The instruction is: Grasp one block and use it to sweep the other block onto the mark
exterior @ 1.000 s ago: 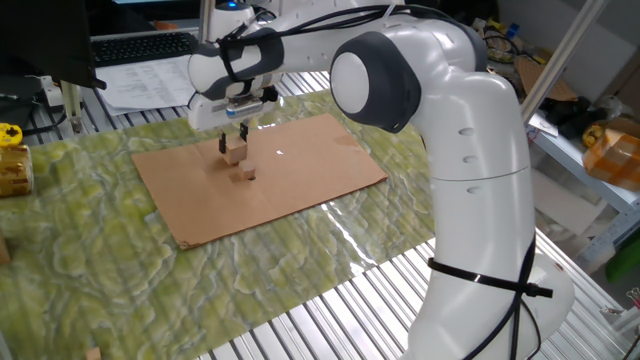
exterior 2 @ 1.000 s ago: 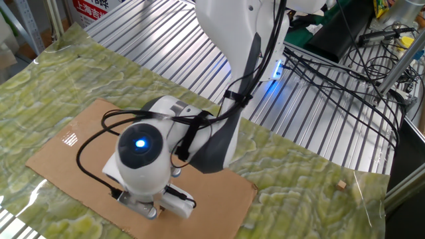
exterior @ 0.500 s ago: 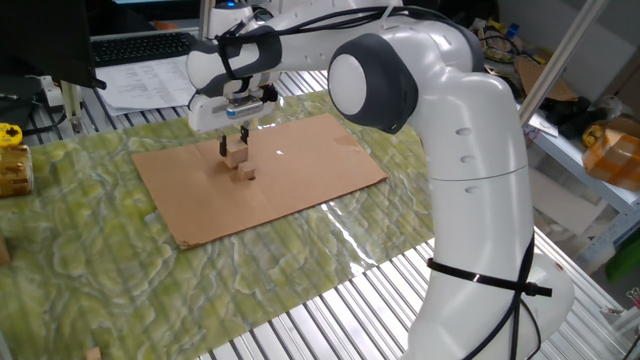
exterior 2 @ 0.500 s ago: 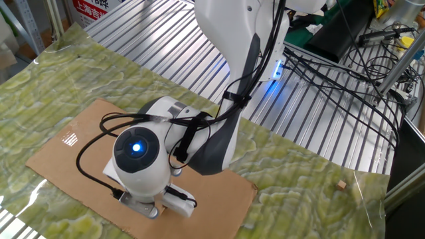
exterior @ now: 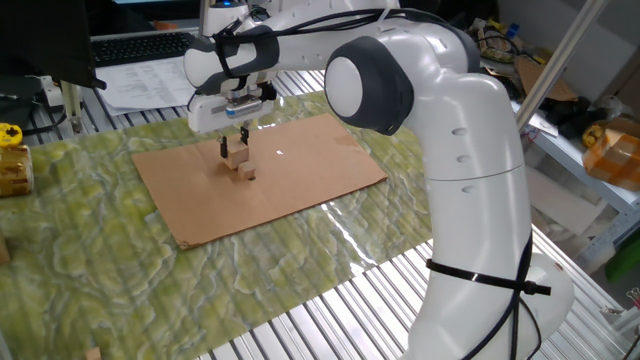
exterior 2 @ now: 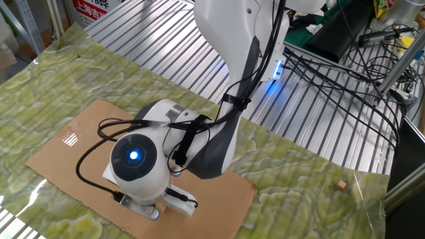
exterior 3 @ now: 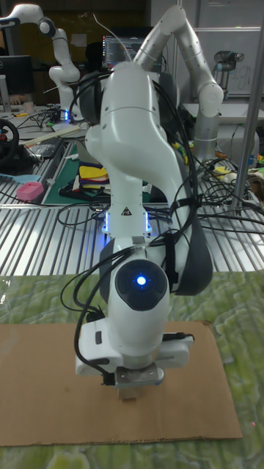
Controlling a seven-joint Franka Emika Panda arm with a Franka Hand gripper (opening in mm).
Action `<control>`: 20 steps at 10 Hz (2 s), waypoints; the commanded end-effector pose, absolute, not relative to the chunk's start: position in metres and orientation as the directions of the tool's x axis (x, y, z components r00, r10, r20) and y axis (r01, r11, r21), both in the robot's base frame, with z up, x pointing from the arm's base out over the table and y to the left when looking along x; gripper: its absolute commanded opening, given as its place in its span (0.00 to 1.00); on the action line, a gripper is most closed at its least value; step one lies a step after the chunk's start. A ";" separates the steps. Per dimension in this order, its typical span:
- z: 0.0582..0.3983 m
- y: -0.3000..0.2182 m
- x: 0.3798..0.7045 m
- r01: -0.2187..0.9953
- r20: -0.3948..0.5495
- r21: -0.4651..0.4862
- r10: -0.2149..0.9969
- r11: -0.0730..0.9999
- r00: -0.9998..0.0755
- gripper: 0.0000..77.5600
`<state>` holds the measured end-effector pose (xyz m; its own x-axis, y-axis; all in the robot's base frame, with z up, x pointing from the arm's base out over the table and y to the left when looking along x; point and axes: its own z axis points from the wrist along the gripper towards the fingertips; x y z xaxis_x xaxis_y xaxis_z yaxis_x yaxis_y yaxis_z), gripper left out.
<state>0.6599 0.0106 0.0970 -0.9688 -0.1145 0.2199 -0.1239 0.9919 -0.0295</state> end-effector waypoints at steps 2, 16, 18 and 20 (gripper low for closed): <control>0.097 0.011 0.659 -0.126 0.271 -0.035 -0.112 0.991 -0.956 0.01; 0.097 0.012 0.659 -0.147 0.329 -0.099 -0.107 0.984 -0.938 0.01; 0.097 0.012 0.659 -0.146 0.331 -0.102 -0.105 0.984 -0.938 0.01; 0.100 0.016 0.666 -0.101 0.288 -0.023 -0.090 0.995 -0.953 0.01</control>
